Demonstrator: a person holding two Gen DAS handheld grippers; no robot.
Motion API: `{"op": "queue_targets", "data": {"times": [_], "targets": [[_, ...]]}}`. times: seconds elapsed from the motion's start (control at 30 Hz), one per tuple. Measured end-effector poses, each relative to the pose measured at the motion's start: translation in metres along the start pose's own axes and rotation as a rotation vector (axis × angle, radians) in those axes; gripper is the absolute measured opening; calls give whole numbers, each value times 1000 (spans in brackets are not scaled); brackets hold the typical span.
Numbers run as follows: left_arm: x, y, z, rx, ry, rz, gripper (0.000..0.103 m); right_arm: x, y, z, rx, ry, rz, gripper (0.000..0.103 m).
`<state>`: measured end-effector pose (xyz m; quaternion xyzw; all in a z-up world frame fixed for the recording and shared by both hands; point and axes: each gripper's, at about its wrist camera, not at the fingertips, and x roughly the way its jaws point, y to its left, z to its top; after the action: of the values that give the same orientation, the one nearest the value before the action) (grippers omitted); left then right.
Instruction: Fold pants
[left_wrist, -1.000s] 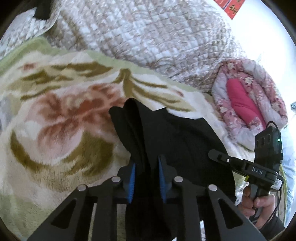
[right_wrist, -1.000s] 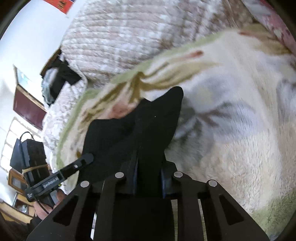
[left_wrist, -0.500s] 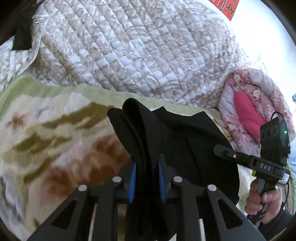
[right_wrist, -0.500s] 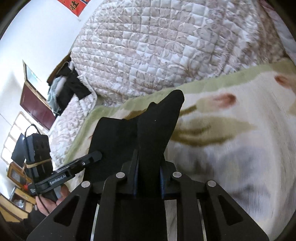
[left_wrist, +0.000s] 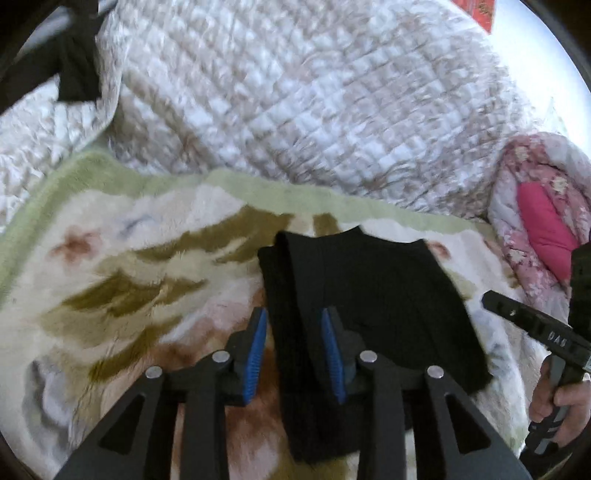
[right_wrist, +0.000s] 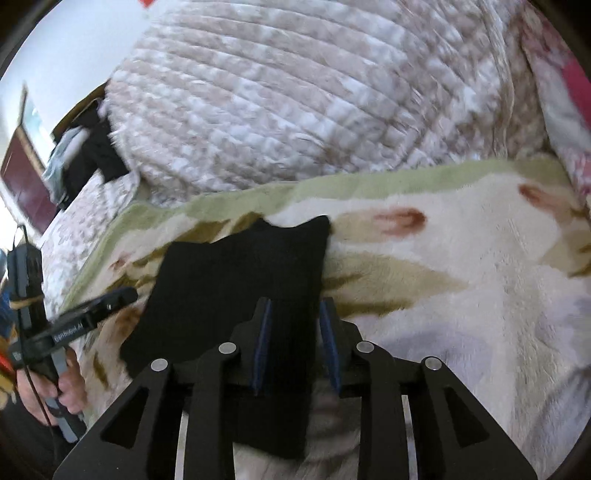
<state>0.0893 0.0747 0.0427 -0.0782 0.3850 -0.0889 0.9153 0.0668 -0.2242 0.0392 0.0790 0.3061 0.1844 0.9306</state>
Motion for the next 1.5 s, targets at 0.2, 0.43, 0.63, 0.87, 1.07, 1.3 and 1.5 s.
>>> {"op": "queue_targets", "data": {"times": [0.2, 0.43, 0.63, 0.87, 1.07, 1.3, 1.5], "targets": [[-9, -37, -36, 111, 23, -41, 34, 4, 31, -37, -109, 97, -20, 27], [-5, -40, -48, 133, 36, 50, 34, -1, 33, -45, -125, 109, -61, 27], [-27, -44, -72, 105, 39, 92, 34, -21, 45, -66, -143, 94, -58, 49], [-22, -52, -90, 115, 78, 103, 34, -5, 49, -86, -167, 168, -97, 53], [-10, -49, -98, 104, 126, 117, 34, 2, 46, -89, -169, 185, -115, 56], [-8, -54, -102, 137, 124, 114, 45, 4, 47, -90, -182, 187, -122, 58], [-8, -54, -102, 139, 124, 114, 46, 5, 47, -91, -185, 187, -124, 58]]}}
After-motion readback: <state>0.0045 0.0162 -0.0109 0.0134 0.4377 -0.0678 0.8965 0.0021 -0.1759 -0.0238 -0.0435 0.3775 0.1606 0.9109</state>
